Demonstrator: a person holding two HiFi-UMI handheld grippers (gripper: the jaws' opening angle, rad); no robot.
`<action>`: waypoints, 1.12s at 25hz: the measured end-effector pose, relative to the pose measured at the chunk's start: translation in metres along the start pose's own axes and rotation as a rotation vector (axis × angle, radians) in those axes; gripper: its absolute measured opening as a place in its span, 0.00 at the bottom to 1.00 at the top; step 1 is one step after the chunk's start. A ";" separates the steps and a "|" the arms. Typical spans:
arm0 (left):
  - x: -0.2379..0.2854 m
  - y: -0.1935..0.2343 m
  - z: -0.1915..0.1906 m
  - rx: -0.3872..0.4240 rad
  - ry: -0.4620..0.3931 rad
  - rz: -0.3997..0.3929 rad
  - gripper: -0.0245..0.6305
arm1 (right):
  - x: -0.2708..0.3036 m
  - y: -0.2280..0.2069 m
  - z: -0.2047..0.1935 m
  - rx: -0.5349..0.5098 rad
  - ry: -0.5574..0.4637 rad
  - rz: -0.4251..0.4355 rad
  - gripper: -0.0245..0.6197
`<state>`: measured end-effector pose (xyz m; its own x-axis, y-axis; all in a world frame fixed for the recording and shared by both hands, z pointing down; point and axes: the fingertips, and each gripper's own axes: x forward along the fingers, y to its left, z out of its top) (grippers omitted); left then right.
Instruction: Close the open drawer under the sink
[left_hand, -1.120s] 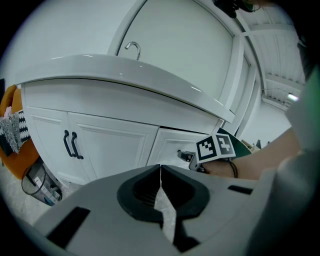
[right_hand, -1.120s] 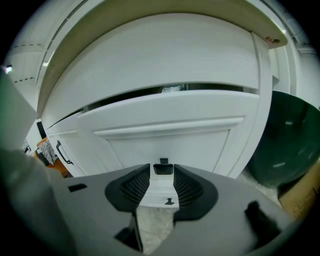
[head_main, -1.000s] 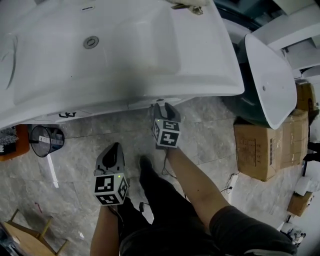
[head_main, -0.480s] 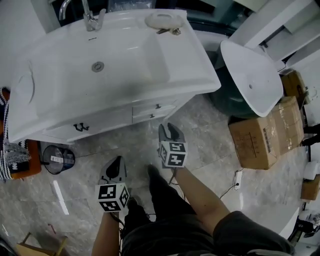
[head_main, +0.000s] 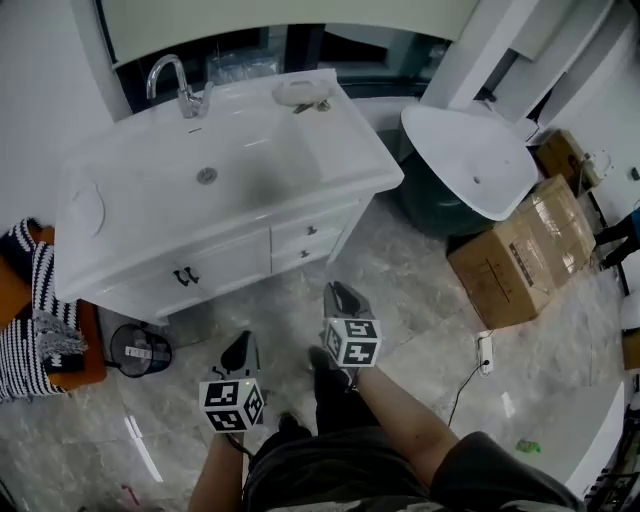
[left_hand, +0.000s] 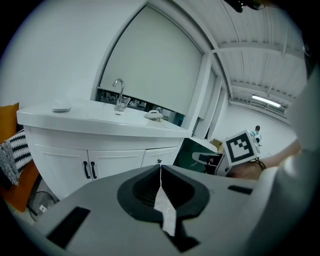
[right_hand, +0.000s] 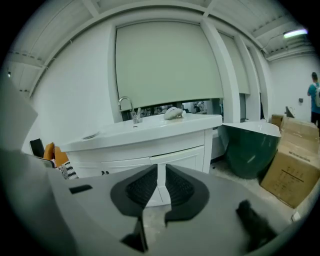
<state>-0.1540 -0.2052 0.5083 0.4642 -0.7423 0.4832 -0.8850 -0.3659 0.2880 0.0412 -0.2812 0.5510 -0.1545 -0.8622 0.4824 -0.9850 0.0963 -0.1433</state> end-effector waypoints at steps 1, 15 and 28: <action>-0.009 -0.002 0.001 0.003 -0.008 -0.008 0.06 | -0.013 0.004 0.000 0.006 -0.010 -0.005 0.13; -0.073 -0.040 -0.010 0.032 -0.024 -0.089 0.06 | -0.132 0.025 -0.018 0.031 -0.047 0.004 0.10; -0.114 -0.117 -0.034 0.061 -0.057 -0.108 0.06 | -0.223 0.019 -0.026 0.013 -0.075 0.070 0.10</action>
<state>-0.1020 -0.0582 0.4475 0.5558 -0.7265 0.4041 -0.8312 -0.4780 0.2839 0.0545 -0.0743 0.4634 -0.2163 -0.8883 0.4053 -0.9708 0.1515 -0.1860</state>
